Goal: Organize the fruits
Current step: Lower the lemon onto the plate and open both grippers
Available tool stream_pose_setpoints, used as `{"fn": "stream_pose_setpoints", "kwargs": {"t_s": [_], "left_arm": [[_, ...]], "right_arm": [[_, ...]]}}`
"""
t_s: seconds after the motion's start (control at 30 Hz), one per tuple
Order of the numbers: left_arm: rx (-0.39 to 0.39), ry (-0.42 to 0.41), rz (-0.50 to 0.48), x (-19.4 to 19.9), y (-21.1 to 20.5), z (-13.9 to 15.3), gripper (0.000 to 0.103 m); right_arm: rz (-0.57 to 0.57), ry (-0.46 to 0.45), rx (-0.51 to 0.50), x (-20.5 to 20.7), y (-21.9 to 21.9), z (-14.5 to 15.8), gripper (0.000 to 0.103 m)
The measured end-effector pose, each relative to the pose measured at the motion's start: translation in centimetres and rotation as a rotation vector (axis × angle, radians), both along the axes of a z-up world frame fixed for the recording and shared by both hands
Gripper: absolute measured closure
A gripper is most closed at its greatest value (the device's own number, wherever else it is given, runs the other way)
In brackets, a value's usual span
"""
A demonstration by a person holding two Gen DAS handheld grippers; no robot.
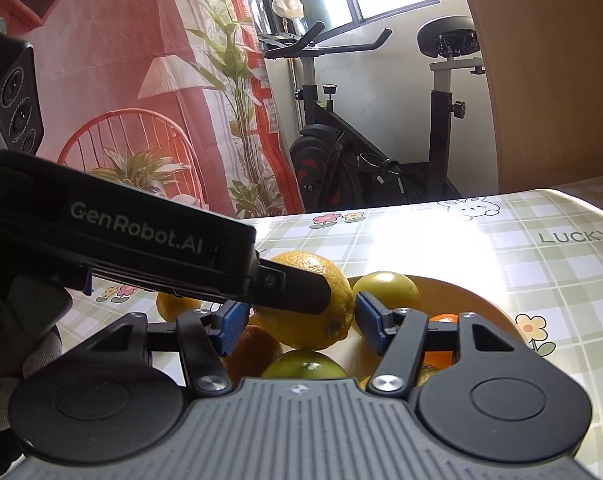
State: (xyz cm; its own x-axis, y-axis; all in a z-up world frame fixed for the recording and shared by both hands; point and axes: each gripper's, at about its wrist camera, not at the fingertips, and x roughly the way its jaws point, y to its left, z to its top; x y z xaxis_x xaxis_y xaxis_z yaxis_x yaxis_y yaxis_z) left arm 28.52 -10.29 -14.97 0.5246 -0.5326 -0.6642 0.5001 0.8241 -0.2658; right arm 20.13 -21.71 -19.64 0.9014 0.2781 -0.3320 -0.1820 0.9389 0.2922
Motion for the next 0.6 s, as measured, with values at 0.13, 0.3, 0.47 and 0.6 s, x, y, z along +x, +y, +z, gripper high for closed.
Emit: {"fn": "stream_pose_setpoints", "kwargs": {"t_s": [0.13, 0.3, 0.47, 0.6], "left_arm": [[0.007, 0.008, 0.009, 0.2, -0.1, -0.5, 0.05], [0.001, -0.008, 0.005, -0.3, -0.2, -0.2, 0.051], [-0.023, -0.023, 0.051, -0.9, 1.2, 0.3, 0.051], [-0.037, -0.036, 0.091, -1.4, 3.3, 1.0, 0.049]], "right_arm": [[0.01, -0.005, -0.014, -0.1, 0.3, 0.0, 0.035], [0.024, -0.013, -0.005, -0.3, 0.2, 0.0, 0.034], [0.025, -0.026, 0.015, -0.7, -0.4, -0.1, 0.034], [0.033, -0.056, 0.046, -1.5, -0.9, 0.0, 0.033]]}}
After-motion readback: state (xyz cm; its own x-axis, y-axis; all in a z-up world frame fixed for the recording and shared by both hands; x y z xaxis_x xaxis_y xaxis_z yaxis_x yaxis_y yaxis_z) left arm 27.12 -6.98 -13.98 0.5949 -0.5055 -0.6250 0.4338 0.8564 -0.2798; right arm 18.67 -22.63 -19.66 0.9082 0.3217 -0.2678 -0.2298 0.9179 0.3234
